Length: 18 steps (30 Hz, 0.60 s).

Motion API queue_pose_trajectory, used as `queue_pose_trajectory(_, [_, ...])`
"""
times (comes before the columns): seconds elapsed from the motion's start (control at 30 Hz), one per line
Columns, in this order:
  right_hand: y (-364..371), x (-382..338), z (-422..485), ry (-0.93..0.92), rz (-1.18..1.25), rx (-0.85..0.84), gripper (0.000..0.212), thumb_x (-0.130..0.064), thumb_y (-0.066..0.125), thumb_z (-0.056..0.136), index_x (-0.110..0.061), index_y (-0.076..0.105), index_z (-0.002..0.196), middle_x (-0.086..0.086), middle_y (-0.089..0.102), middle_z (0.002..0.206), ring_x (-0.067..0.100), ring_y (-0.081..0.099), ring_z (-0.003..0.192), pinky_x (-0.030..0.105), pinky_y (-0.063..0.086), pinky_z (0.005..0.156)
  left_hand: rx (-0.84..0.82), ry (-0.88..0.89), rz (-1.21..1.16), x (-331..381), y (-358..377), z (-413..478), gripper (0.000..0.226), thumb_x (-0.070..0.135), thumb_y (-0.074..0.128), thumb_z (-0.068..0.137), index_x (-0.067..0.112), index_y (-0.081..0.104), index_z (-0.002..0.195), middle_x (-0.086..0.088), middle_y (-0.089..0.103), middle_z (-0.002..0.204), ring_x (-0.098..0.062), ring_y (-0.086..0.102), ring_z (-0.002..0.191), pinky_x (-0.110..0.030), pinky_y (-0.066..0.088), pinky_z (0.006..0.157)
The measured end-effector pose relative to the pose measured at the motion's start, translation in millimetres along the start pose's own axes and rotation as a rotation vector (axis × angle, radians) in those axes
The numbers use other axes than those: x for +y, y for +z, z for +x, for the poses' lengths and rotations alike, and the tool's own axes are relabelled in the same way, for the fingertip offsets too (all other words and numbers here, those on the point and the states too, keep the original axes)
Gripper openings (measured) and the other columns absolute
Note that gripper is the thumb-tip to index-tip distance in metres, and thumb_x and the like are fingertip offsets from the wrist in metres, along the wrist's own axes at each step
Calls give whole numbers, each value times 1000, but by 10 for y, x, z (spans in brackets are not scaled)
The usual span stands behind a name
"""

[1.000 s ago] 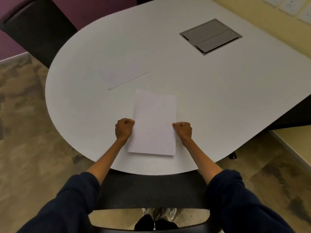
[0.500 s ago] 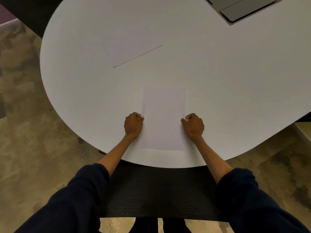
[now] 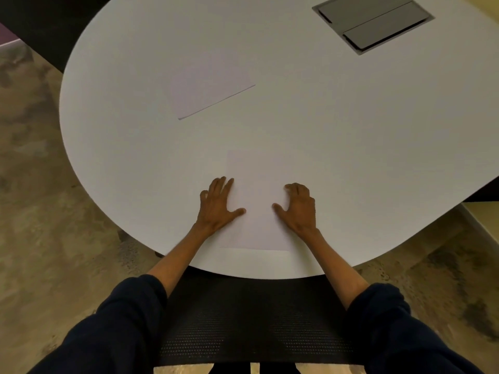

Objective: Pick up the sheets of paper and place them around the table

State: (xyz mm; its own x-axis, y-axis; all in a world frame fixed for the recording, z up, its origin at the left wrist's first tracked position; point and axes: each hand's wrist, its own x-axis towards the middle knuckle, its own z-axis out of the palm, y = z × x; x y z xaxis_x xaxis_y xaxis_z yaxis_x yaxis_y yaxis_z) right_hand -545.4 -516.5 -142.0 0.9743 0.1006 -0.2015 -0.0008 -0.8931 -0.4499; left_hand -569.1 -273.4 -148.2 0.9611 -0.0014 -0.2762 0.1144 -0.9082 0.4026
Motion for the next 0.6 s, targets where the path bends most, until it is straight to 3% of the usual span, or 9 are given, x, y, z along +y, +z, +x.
queue_pose_trajectory(0.13, [102, 8, -32, -38, -117, -118, 82, -51, 62, 86, -11, 30, 150, 6, 28, 158, 22, 22, 148, 42, 24, 116, -183, 25, 85, -14, 97, 1, 105, 70, 55, 81, 22, 2, 158, -4, -6, 166, -18, -8, 153, -53, 0, 122])
queue_pose_trajectory(0.3, [92, 13, -2, -34, -120, -133, 82, -50, 63, 87, -10, 30, 150, 7, 26, 159, 22, 21, 148, 43, 24, 116, -233, -17, 56, 62, 70, 26, 106, 65, 58, 82, 22, -2, 157, -7, -12, 165, -21, -13, 153, -58, -5, 120])
queue_pose_trajectory(0.4, [55, -29, -28, -7, -75, -135, 81, -48, 63, 88, -8, 30, 149, 8, 26, 158, 23, 21, 147, 45, 25, 115, -197, -40, 11, 126, 27, -36, 103, 62, 58, 85, 23, -5, 157, -9, -13, 164, -22, -14, 152, -58, -6, 120])
queue_pose_trajectory(0.6, [-226, -245, -90, -42, 0, 24, 67, -44, 55, 94, -9, 34, 147, 6, 31, 155, 21, 26, 145, 46, 25, 113, -13, -74, -55, 348, -354, -210, 90, 60, 40, 95, 13, -7, 156, -7, -9, 165, -20, -11, 153, -53, -7, 122])
